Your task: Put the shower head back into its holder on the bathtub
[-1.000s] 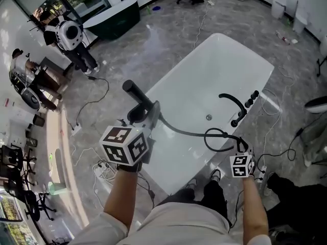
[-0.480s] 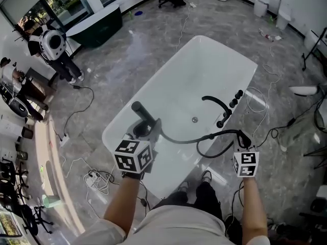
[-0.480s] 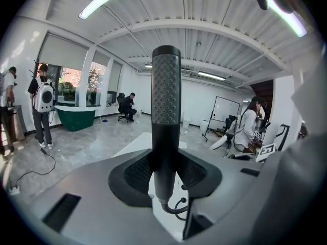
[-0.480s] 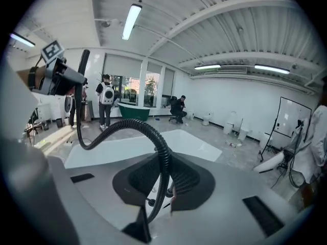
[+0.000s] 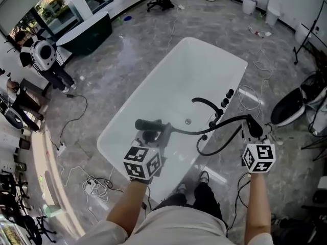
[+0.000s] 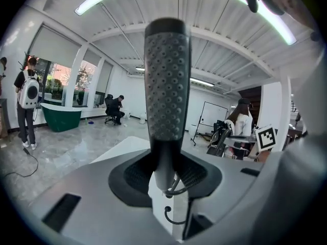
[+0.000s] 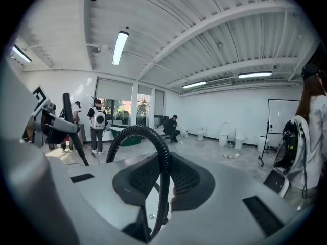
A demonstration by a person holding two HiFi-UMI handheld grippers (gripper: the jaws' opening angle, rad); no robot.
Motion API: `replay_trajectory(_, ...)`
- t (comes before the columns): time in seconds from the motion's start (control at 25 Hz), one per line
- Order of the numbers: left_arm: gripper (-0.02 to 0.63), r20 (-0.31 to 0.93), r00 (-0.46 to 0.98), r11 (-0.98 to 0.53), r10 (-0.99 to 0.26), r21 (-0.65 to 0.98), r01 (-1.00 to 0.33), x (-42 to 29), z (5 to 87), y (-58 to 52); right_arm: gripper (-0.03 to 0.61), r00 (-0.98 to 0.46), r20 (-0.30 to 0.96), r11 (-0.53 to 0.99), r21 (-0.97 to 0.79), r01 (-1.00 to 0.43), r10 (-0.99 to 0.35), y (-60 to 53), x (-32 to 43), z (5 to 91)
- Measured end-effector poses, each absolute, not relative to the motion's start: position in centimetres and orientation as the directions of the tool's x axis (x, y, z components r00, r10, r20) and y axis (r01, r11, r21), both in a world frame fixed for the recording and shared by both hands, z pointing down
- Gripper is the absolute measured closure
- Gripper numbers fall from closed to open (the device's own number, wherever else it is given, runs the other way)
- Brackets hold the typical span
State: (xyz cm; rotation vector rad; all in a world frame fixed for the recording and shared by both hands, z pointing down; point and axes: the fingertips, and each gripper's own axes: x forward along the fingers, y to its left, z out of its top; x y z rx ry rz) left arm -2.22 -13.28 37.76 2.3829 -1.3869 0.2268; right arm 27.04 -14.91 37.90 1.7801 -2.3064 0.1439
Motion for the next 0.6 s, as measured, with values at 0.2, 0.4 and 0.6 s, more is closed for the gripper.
replay_trajectory(0.2, 0.482, 0.330, 0.515, -0.468, -0.791, 0.217, -0.857, 0.5, 37.1, -13.9, 0.511, -0.255, 0.117, 0.260, 0.029, -0.965, -0.960, -16.4, 28.5, 32.5)
replay_trajectory(0.4, 0.482, 0.348, 0.511, -0.467, -0.786, 0.209, -0.859, 2.7, 35.5, -15.4, 0.511, -0.303, 0.048, 0.303, -0.005, -0.953, -0.952, -19.0, 29.0, 29.1)
replay_trajectory(0.6, 0.482, 0.348, 0.491, -0.440, -0.799, 0.217, -0.871, 3.6, 35.1, -16.7, 0.511, -0.350, 0.000, 0.350, -0.029, -0.936, -0.937, -22.3, 28.4, 27.4)
